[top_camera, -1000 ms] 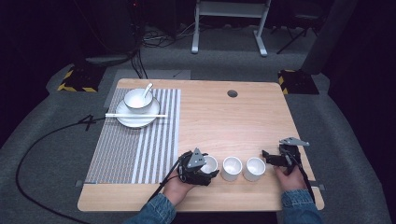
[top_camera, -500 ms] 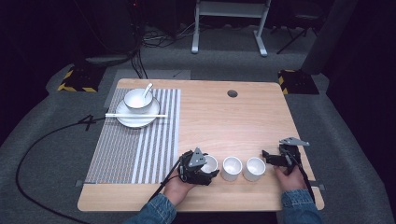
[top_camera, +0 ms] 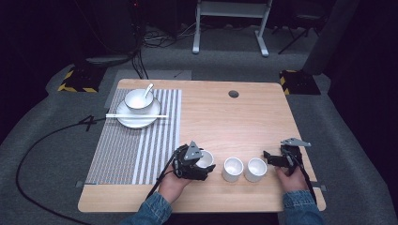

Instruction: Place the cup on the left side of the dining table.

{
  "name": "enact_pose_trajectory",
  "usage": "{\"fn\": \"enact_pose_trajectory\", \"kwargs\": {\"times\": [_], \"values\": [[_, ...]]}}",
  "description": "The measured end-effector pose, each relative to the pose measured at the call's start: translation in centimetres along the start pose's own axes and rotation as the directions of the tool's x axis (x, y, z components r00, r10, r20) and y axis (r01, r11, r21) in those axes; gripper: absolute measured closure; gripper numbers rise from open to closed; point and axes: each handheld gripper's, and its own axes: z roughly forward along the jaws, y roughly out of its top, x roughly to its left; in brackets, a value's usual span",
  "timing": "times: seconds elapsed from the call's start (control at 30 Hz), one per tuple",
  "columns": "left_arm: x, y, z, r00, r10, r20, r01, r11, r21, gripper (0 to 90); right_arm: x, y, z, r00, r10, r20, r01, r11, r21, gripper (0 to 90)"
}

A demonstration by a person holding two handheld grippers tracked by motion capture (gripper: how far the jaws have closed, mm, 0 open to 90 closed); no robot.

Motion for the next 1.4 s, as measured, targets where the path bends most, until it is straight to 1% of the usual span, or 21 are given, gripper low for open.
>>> {"fn": "enact_pose_trajectory", "kwargs": {"times": [0.07, 0.17, 0.33, 0.4, 0.47, 0.5, 0.57, 0.67, 0.83, 0.87, 0.97, 1.0, 1.07, 1.1, 1.13, 1.17, 1.2, 1.27, 1.33, 1.37, 1.4], "values": [[0.3, 0.1, -0.5, 1.0, -0.008, 0.0, 0.008, 0.9999, -0.011, 27.4, 0.0, 0.0, 0.0, 1.0, 0.0, 0.0, 0.0, 1.0, 0.0, 14.6], [0.7, 0.3, -1.0, 0.9998, -0.015, -0.014, 0.015, 0.9999, 0.0, 27.4, 0.0, 0.0, 0.0, 1.0, 0.0, 0.0, 0.0, 1.0, 0.0, 14.5], [1.5, 0.4, -1.9, 0.999, -0.035, -0.028, 0.034, 0.9992, -0.018, 27.4, 0.0, 0.0, 0.0, 1.0, 0.0, 0.0, 0.0, 1.0, 0.0, 14.5], [2.0, 0.4, -2.3, 0.9986, -0.04, -0.034, 0.039, 0.9991, -0.016, 27.4, 0.0, 0.0, 0.0, 1.0, 0.0, 0.0, 0.0, 1.0, 0.0, 14.5], [2.3, 0.3, -2.5, 0.9977, -0.055, -0.039, 0.054, 0.9984, -0.016, 27.4, 0.0, 0.0, 0.0, 1.0, 0.0, 0.0, 0.0, 1.0, 0.0, 14.6], [2.6, 0.3, -2.6, 0.9977, -0.051, -0.045, 0.05, 0.9986, -0.014, 27.4, 0.0, 0.0, 0.0, 1.0, 0.0, 0.0, 0.0, 1.0, 0.0, 14.6], [2.9, 0.3, -2.8, 0.9966, -0.057, -0.059, 0.057, 0.9984, -0.007, 27.4, 0.0, 0.0, 0.0, 1.0, 0.0, 0.0, 0.0, 1.0, 0.0, 14.6], [3.6, 0.4, -3.3, 0.9954, -0.056, -0.078, 0.055, 0.9984, -0.007, 27.4, 0.0, 0.0, 0.0, 1.0, 0.0, 0.0, 0.0, 1.0, 0.0, 14.5], [5.1, 0.2, -4.1, 0.9916, -0.075, -0.106, 0.073, 0.9971, -0.019, 27.4, 0.0, 0.0, 0.0, 1.0, 0.0, 0.0, 0.0, 1.0, 0.0, 14.6], [5.4, 0.2, -4.2, 0.9902, -0.084, -0.111, 0.082, 0.9964, -0.023, 27.4, 0.0, 0.0, 0.0, 1.0, 0.0, -0.001, 0.0, 1.0, 0.001, 14.5], [6.3, 0.1, -4.5, 0.9857, -0.089, -0.143, 0.087, 0.996, -0.018, 27.4, 0.0, 0.0, 0.0, 1.0, 0.002, -0.001, -0.002, 1.0, 0.0, 14.5], [6.5, 0.1, -4.7, 0.9832, -0.086, -0.161, 0.084, 0.9963, -0.016, 27.4, 0.0, 0.0, 0.0, 1.0, 0.002, -0.001, -0.002, 1.0, 0.0, 14.5], [7.1, 0.1, -5.1, 0.9785, -0.1, -0.18, 0.098, 0.9949, -0.02, 27.4, 0.0, 0.0, 0.0, 1.0, 0.001, -0.001, -0.001, 1.0, 0.0, 14.6], [7.5, 0.0, -5.3, 0.9765, -0.111, -0.185, 0.108, 0.9938, -0.026, 27.4, 0.0, 0.0, 0.0, 1.0, 0.001, -0.001, -0.001, 1.0, 0.001, 14.5], [8.0, 0.0, -5.5, 0.973, -0.126, -0.193, 0.121, 0.9919, -0.039, 27.4, 0.0, 0.0, 0.0, 1.0, 0.002, -0.001, -0.002, 1.0, 0.001, 14.6], [8.3, -0.1, -5.6, 0.9713, -0.133, -0.197, 0.127, 0.991, -0.042, 27.4, 0.0, 0.0, 0.0, 1.0, 0.001, -0.001, -0.001, 1.0, 0.0, 14.6], [8.8, -0.2, -5.7, 0.9665, -0.152, -0.207, 0.145, 0.9881, -0.051, 27.4, 0.0, 0.0, 0.0, 1.0, 0.002, -0.001, -0.002, 1.0, 0.001, 14.6], [9.6, -0.4, -6.0, 0.9605, -0.166, -0.224, 0.159, 0.9862, -0.047, 27.4, 0.0, 0.0, 0.0, 1.0, 0.001, -0.001, -0.001, 1.0, 0.0, 14.5], [10.4, -0.7, -6.0, 0.9516, -0.184, -0.246, 0.177, 0.9829, -0.053, 27.4, 0.0, 0.0, 0.0, 1.0, 0.001, -0.001, -0.001, 1.0, 0.001, 14.6], [10.8, -0.8, -6.1, 0.9481, -0.193, -0.253, 0.187, 0.9812, -0.046, 27.4, 0.0, 0.0, 0.0, 1.0, 0.001, -0.001, -0.001, 1.0, 0.0, 14.5], [11.2, -0.9, -6.2, 0.9406, -0.207, -0.269, 0.201, 0.9784, -0.05, 27.4, 0.0, 0.0, 0.0, 1.0, 0.001, -0.001, -0.001, 1.0, 0.001, 14.6]]}}
